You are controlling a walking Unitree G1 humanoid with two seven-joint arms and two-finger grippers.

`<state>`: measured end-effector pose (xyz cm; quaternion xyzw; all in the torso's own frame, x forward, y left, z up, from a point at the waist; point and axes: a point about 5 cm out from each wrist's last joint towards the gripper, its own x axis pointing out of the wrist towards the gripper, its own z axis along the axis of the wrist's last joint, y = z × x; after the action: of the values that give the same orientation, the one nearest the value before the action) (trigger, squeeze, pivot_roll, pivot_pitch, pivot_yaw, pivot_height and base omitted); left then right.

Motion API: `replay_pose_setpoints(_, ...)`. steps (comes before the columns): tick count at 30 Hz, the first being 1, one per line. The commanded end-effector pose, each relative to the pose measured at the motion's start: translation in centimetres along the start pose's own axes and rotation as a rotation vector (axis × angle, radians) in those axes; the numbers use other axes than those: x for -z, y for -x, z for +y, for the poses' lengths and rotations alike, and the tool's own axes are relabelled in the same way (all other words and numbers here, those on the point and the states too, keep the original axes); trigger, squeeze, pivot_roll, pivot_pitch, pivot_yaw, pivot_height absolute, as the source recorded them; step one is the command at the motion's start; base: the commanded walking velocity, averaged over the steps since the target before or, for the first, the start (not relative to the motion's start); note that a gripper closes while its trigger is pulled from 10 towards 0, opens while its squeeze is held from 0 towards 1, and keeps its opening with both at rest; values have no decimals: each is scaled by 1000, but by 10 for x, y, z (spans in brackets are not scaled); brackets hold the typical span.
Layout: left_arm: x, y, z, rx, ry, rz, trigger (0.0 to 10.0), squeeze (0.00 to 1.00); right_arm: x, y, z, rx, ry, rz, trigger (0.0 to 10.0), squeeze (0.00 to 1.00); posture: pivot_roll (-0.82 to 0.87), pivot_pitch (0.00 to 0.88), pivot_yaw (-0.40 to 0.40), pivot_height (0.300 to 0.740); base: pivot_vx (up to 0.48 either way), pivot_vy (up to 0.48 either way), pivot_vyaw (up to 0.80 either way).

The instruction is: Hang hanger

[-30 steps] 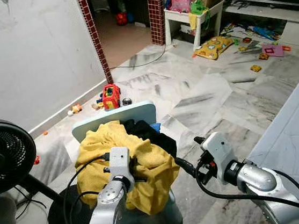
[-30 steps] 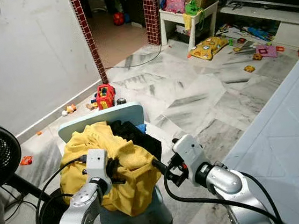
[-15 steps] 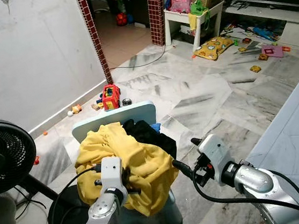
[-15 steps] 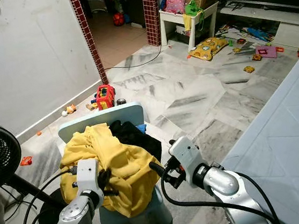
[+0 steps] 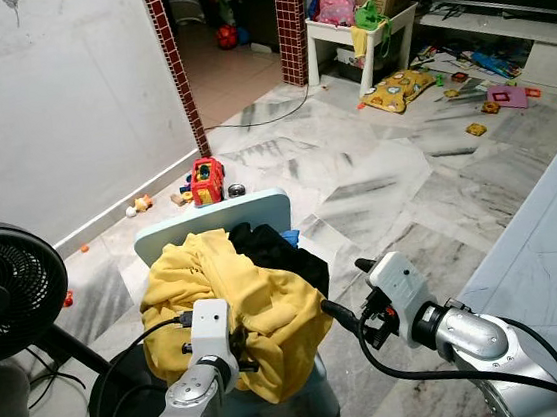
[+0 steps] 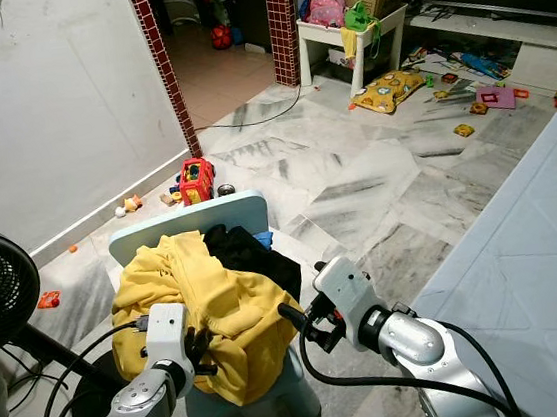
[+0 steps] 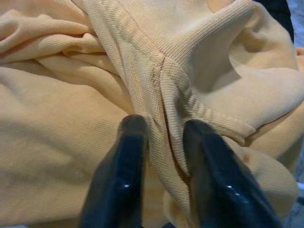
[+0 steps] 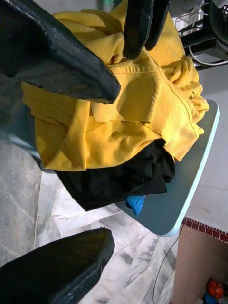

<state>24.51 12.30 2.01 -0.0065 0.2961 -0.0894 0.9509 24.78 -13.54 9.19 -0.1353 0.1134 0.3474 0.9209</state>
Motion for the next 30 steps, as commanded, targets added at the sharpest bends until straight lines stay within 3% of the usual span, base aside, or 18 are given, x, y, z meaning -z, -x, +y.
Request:
replay_pose_setpoints(1,-4,0,3,-22,-25,-6,10000,1000,2,-2,4,-20,5,5,10000,0,-227,0,55,740,0,0,0)
replay_pose_setpoints(15,-12,-18,3,-31,-54,-3,10000,1000,3,-4,4,-26,25,4,10000,0,-233,0,56,740,0,0,0)
replay_pose_setpoints(16,-13,-20,3,-29,-56,-2,10000,608,3,-4,5,-28,28,5,10000,0,-235,0,58,740,0,0,0)
replay_pose_setpoints(17,-13,-21,2,-24,-60,-1,10000,86,4,-4,5,-29,31,6,10000,0,-234,0,58,740,0,0,0)
replay_pose_setpoints(18,-13,-22,1,-21,-62,0,10000,86,4,-4,5,-29,32,6,10000,0,-234,0,58,740,0,0,0)
replay_pose_setpoints(19,-13,-22,0,-19,-64,2,10000,4,4,-4,5,-29,33,6,10000,0,-234,0,58,740,0,0,0)
replay_pose_setpoints(24,-10,-25,-1,-6,-65,9,10000,0,4,-4,5,-26,36,3,10000,0,-233,0,57,740,0,0,0)
replay_pose_setpoints(25,-10,-26,-2,1,-63,6,8510,0,4,-5,5,-26,36,3,10000,0,-233,0,56,740,0,0,0)
replay_pose_setpoints(26,-10,-28,-4,9,-60,0,902,0,4,-5,5,-27,37,4,10000,0,-233,0,56,740,0,0,0)
replay_pose_setpoints(27,-11,-29,-4,13,-58,-3,0,0,4,-5,5,-29,39,4,10000,0,-233,0,56,740,0,0,0)
replay_pose_setpoints(30,-13,-30,-5,17,-54,-10,0,0,4,-5,5,-30,42,4,10000,0,-235,0,56,740,0,0,0)
